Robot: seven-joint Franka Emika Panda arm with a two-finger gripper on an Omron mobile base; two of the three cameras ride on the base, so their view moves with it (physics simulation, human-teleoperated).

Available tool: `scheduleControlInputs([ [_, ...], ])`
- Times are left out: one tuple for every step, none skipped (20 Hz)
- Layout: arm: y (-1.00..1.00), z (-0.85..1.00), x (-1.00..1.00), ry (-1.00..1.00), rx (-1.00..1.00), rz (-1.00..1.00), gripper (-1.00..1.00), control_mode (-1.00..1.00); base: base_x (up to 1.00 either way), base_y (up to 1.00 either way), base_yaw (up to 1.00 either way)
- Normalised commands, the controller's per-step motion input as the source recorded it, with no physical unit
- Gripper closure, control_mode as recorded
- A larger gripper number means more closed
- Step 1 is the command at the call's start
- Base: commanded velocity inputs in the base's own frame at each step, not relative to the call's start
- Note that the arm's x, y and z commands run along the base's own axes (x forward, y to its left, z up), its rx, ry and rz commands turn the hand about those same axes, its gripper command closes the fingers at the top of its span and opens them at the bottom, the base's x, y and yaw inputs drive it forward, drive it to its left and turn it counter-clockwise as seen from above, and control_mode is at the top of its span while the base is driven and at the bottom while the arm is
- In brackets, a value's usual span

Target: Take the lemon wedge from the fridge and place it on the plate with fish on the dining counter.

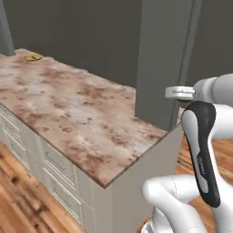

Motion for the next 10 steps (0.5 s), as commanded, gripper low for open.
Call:
scheduleControlInputs([
  [0.00, 0.00, 0.00, 0.00, 0.00, 0.00, 1.00, 1.00, -0.29, 0.04, 0.91],
  [0.00, 0.00, 0.00, 0.00, 0.00, 0.00, 1.00, 1.00, -0.25, 0.09, 0.91],
  [0.00, 0.00, 0.00, 0.00, 0.00, 0.00, 1.00, 1.00, -0.23, 0.06, 0.92],
  [0.00, 0.00, 0.00, 0.00, 0.00, 0.00, 1.00, 1.00, -0.19, 0.04, 0.92],
  [0.00, 0.00, 0.00, 0.00, 0.00, 0.00, 1.00, 1.00, -0.46, 0.00, 0.81],
  [0.00, 0.00, 0.00, 0.00, 0.00, 0.00, 1.00, 1.00, -1.00, -0.55, 0.42],
  [0.00, 0.00, 0.00, 0.00, 0.00, 0.00, 1.00, 1.00, -0.76, -1.00, 0.00],
  [0.00, 0.00, 0.00, 0.00, 0.00, 0.00, 1.00, 1.00, -0.88, -1.00, 0.00],
  [0.00, 0.00, 0.00, 0.00, 0.00, 0.00, 1.00, 1.00, -0.85, -1.00, 0.00],
  [0.00, 0.00, 0.00, 0.00, 0.00, 0.00, 1.00, 1.00, -0.90, -1.00, 0.00],
])
